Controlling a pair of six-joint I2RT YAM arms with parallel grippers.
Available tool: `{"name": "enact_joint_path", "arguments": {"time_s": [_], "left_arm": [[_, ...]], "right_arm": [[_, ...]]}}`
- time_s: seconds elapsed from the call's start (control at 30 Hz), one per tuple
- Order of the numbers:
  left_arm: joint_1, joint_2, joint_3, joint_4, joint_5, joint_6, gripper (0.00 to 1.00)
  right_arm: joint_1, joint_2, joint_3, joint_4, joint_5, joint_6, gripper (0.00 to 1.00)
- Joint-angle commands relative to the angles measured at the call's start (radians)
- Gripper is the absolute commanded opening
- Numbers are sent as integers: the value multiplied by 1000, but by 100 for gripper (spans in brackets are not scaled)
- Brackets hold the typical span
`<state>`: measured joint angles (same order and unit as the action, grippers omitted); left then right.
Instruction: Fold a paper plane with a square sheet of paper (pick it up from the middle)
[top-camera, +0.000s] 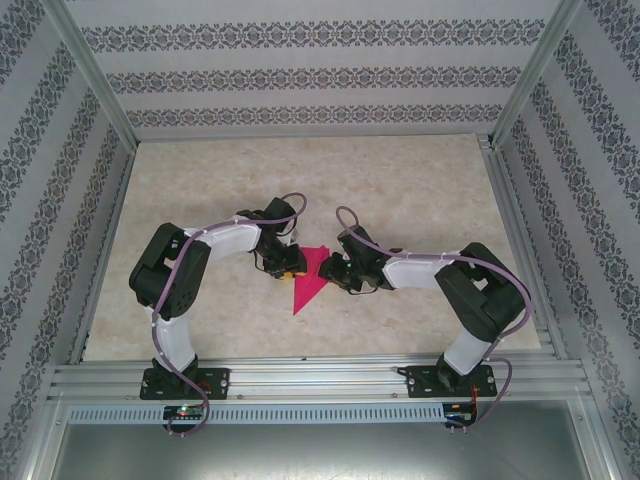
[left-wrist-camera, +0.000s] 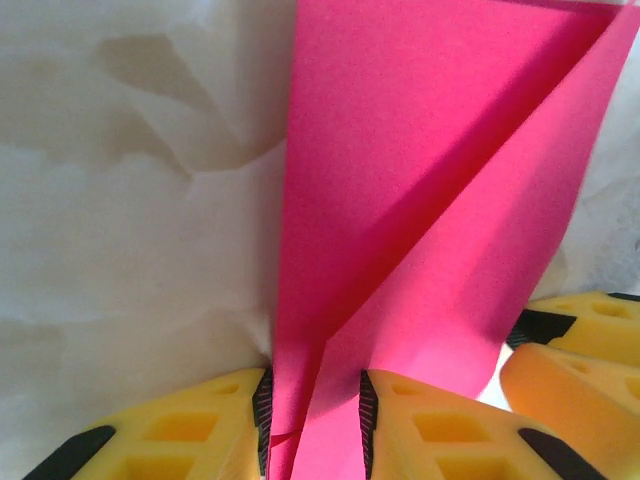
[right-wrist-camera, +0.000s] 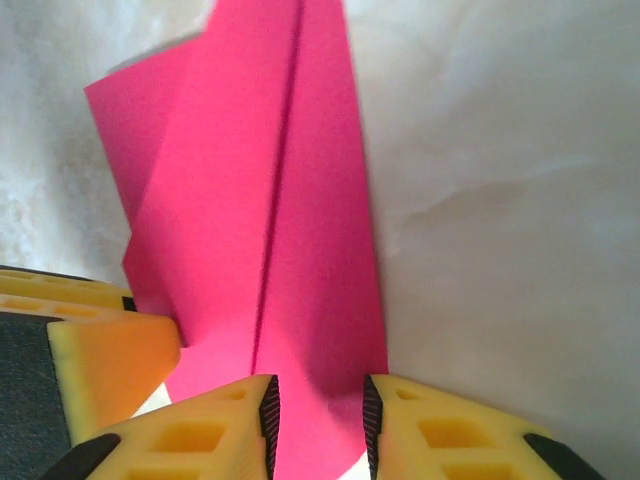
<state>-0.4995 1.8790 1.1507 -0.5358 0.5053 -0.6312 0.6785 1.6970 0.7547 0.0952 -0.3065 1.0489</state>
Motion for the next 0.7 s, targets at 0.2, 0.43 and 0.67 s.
{"name": "enact_joint_path", "arguments": {"time_s": [0.2, 0.43, 0.67], "left_arm": [[-6, 37, -17, -2, 47, 15, 32], [-7, 25, -32, 11, 42, 4, 31], [-7, 19, -42, 14, 42, 4, 30]], "right_arm": [[7, 53, 21, 82, -48, 26, 33], [-30, 67, 9, 214, -72, 71, 44], [-82, 75, 34, 253, -105, 33, 52]]}}
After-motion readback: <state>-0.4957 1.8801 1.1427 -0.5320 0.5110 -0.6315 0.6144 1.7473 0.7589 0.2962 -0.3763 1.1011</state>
